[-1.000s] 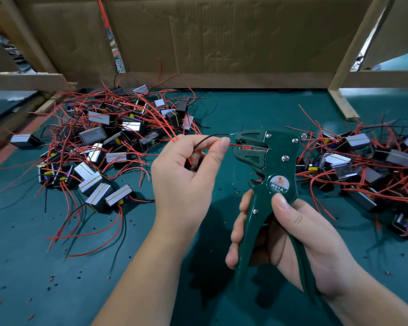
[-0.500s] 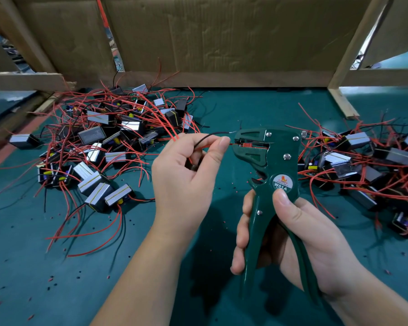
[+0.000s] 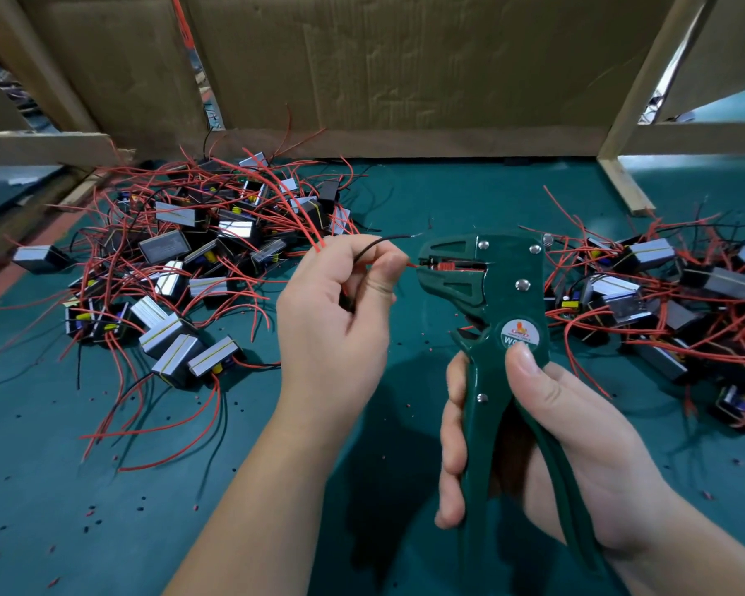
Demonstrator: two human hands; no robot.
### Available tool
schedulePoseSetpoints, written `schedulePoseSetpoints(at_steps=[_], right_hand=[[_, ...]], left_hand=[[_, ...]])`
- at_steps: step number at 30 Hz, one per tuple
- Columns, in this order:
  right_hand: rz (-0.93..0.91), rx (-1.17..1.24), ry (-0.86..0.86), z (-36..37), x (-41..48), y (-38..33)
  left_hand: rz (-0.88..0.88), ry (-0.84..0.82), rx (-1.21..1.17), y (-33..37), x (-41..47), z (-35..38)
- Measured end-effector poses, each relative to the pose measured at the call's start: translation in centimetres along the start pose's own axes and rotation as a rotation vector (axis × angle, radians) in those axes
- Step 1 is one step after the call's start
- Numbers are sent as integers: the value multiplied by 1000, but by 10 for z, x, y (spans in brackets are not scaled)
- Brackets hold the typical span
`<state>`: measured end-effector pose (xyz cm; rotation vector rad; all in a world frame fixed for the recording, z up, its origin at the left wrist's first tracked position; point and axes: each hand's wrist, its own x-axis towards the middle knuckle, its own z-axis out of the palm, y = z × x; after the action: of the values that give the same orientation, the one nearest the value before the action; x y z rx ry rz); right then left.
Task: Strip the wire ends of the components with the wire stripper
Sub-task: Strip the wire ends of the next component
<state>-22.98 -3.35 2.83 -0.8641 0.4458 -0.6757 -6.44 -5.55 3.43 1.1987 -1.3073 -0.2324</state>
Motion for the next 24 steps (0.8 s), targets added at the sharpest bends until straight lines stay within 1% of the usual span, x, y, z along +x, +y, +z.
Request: schedulePoseSetpoints(at_steps=[2,5,7,9,12,15,18,20,22,23,24], right_hand=[[-53,10,84,3,2,0],[-75,40,237,3,6,-1],[-73,88,268,0,8,-4],[-85,137,267,-1,10,-5],[-78,230,212,-2,9,-6],[-50,252,92,-3,8,-3],[-21,262,49,-4,9,-3],[6,274,46,-5,9,-5],[29,306,3,-7,9,-7],[31,318,-25,-8,9,-7],[24,320,-43,-9,9,-7]], left_hand=[[-29,-26,-46,-1,-1,1],[-182,-142,-126,-2,-5,7],[-276,-194,-160,-2,-7,12],[-345,-173,-219,-3,-6,14],[-419,-152,-317,-2,-1,13],[-497,-202,-413,-1,-2,13],[-505,-254,-415,-1,-4,14],[-514,-334,-473,-2,-5,13],[-544,-463,-600,-1,-7,13],[-537,-511,-619,0,-8,14],[-522,-541,-587,1,-8,15]])
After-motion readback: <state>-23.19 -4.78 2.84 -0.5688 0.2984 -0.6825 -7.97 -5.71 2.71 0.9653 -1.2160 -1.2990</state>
